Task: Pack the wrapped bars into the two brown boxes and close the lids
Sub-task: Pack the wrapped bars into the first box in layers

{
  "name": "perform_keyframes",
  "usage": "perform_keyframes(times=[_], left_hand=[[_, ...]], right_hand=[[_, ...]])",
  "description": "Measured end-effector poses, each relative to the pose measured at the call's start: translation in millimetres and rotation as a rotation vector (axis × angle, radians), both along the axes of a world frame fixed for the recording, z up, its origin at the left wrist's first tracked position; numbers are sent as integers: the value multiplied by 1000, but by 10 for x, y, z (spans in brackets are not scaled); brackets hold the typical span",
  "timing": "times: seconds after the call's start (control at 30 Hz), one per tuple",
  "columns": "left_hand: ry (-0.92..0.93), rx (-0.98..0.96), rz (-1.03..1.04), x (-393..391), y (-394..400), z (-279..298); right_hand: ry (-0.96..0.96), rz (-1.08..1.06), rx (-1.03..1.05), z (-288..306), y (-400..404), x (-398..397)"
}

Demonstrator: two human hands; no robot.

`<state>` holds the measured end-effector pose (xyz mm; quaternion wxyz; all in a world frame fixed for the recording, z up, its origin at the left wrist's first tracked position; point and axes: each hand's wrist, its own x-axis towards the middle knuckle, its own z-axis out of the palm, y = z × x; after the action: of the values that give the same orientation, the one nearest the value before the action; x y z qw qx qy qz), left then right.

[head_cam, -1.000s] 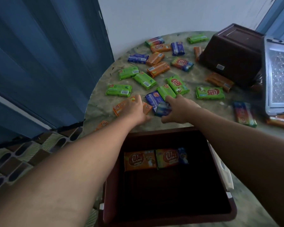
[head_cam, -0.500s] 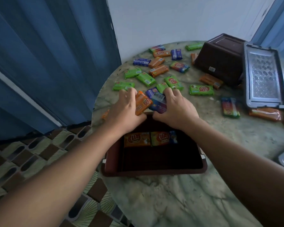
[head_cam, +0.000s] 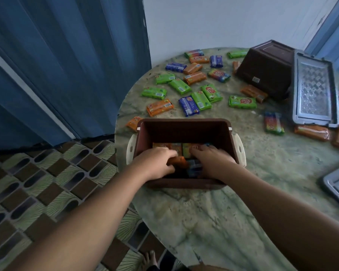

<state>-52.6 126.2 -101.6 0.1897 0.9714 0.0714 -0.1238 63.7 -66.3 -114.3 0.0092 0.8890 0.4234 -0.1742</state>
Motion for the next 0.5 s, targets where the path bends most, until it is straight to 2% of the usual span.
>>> perform_keyframes(times=[0.1,0.5], left_hand=[[-5,-42,17,16,1,-66],[123,138,-8,68,-32,-113]], right_hand=[[30,-30,-17,-6,26,11],[52,-114,-10,-27,37,2]])
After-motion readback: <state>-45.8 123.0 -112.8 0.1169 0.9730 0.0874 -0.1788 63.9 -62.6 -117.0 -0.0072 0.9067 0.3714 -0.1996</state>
